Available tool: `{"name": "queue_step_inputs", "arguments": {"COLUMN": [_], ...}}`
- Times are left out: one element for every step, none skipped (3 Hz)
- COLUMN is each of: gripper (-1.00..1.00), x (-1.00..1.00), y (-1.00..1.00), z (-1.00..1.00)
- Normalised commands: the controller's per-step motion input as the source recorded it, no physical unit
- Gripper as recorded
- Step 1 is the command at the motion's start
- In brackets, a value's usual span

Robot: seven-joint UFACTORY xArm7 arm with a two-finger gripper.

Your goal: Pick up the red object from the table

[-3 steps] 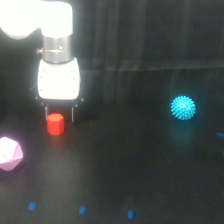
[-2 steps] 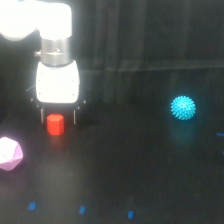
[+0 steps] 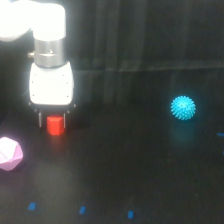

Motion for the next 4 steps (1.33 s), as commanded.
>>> {"name": "queue_step_inputs", "arguments": {"gripper": [-0.99,-0.9,-0.88,-0.96], "x": [0.36,1.0,0.21,0.22], "y": [-0.09,0.24,-0.03,0.02], "z": [0.52,0.34,1.0,1.0]}}
